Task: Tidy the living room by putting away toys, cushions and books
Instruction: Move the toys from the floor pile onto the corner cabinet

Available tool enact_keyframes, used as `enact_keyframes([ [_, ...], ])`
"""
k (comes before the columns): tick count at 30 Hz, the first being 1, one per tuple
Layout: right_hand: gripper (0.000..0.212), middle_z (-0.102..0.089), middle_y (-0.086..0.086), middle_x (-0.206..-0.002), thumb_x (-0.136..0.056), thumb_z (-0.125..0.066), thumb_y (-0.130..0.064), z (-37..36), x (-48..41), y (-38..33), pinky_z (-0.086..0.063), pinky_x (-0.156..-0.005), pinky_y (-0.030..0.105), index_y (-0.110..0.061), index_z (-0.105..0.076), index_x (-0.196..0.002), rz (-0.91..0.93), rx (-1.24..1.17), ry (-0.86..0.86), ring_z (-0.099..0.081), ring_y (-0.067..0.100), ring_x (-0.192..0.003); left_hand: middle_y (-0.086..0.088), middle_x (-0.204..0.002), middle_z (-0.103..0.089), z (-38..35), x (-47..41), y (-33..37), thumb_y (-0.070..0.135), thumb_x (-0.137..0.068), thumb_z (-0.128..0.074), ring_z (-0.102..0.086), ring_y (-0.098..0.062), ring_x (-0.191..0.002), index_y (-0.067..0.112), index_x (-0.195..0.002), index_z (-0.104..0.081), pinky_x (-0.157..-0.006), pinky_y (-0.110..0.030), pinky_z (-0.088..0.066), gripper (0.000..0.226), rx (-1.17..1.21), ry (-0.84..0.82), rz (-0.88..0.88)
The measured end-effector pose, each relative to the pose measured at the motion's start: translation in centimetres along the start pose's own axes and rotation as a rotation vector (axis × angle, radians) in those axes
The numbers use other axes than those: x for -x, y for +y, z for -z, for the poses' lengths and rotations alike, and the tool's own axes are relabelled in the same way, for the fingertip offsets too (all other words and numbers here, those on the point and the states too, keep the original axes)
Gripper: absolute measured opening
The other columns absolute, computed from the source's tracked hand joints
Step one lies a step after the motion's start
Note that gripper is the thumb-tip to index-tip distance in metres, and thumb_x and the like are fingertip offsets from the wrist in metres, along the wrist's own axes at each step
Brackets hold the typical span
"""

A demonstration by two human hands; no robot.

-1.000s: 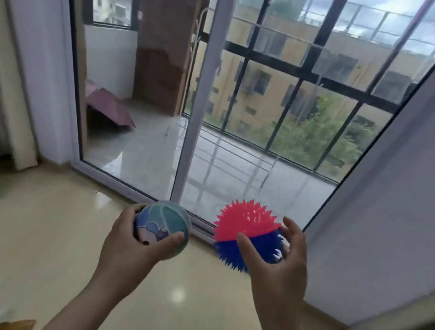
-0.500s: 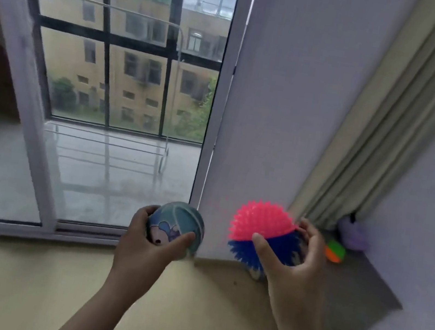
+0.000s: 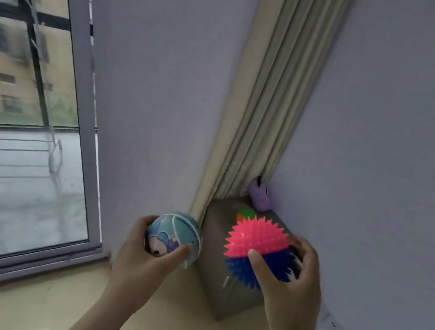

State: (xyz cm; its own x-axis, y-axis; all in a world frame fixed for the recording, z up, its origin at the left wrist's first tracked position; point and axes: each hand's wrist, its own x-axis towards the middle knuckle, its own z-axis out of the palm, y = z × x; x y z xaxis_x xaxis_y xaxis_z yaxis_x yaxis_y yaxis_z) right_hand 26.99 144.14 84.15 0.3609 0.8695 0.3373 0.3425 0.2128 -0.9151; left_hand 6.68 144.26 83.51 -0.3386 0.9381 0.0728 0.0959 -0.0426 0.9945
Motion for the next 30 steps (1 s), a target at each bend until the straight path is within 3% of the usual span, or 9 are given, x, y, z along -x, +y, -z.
enact_keyframes([
  [5,0.077,-0.054,-0.01,-0.117,-0.065,-0.085,-0.03,-1.3,-6.1,3.1,-0.043,-0.067,0.009,-0.031,-0.043,-0.129,-0.035,0.024,0.061,-0.055,0.011,-0.104,0.004,-0.086,-0.068,-4.6,-7.2,-1.1,0.016,-0.066,-0.084,-0.067,-0.013,-0.075,0.028,-0.099,-0.056,-0.06,-0.025,-0.055,0.045,-0.009,-0.088,0.003],
  [9,0.077,-0.054,-0.012,-0.117,-0.062,-0.087,-0.032,-2.6,-11.8,4.9,-0.045,-0.072,0.012,-0.035,-0.043,-0.125,-0.056,0.055,0.113,-0.055,0.009,-0.104,0.006,-0.083,-0.066,-8.3,-13.6,-1.2,0.018,-0.066,-0.084,-0.065,-0.004,-0.069,0.032,-0.093,-0.054,-0.053,-0.017,-0.049,0.043,-0.036,-0.129,0.005],
  [12,0.073,-0.055,-0.014,-0.115,-0.062,-0.087,-0.028,-2.9,-14.9,6.1,-0.046,-0.071,0.012,-0.039,-0.043,-0.119,-0.058,0.064,0.14,-0.056,0.006,-0.103,0.008,-0.084,-0.066,-10.7,-16.7,-1.3,0.02,-0.066,-0.084,-0.064,-0.005,-0.073,0.034,-0.092,-0.053,-0.057,-0.019,-0.049,0.043,-0.066,-0.153,-0.011],
  [17,0.082,-0.053,-0.005,-0.124,-0.064,-0.087,-0.029,-2.2,-22.4,10.6,-0.049,-0.077,0.018,-0.026,-0.043,-0.133,-0.097,0.113,0.19,-0.055,0.015,-0.11,0.01,-0.087,-0.063,-17.9,-22.3,-2.3,0.019,-0.067,-0.084,-0.061,-0.004,-0.075,0.027,-0.102,-0.053,-0.055,-0.016,-0.044,0.048,-0.095,-0.187,-0.018],
  [21,0.082,-0.052,-0.008,-0.123,-0.065,-0.087,-0.029,-1.0,-28.4,15.1,-0.053,-0.078,0.022,-0.029,-0.042,-0.134,-0.122,0.092,0.176,-0.056,0.012,-0.109,0.011,-0.09,-0.061,-24.3,-25.8,-3.7,0.019,-0.067,-0.083,-0.059,-0.002,-0.079,0.026,-0.106,-0.051,-0.061,-0.022,-0.046,0.051,-0.11,-0.168,0.004],
  [26,0.082,-0.052,-0.004,-0.125,-0.066,-0.086,-0.028,0.7,-35.5,20.0,-0.048,-0.073,0.013,-0.026,-0.043,-0.136,-0.15,0.125,0.119,-0.054,0.013,-0.11,0.01,-0.09,-0.062,-31.5,-29.0,-5.4,0.022,-0.067,-0.084,-0.059,-0.003,-0.077,0.028,-0.103,-0.051,-0.055,-0.018,-0.043,0.049,-0.142,-0.143,0.072],
  [30,0.086,-0.049,-0.003,-0.127,-0.066,-0.086,-0.03,1.6,-41.8,23.9,-0.05,-0.084,0.025,-0.024,-0.041,-0.138,-0.175,0.163,0.04,-0.052,0.016,-0.111,0.009,-0.091,-0.062,-37.1,-31.9,-7.1,0.023,-0.067,-0.084,-0.06,-0.007,-0.079,0.027,-0.104,-0.051,-0.058,-0.022,-0.044,0.05,-0.163,-0.105,0.123],
])
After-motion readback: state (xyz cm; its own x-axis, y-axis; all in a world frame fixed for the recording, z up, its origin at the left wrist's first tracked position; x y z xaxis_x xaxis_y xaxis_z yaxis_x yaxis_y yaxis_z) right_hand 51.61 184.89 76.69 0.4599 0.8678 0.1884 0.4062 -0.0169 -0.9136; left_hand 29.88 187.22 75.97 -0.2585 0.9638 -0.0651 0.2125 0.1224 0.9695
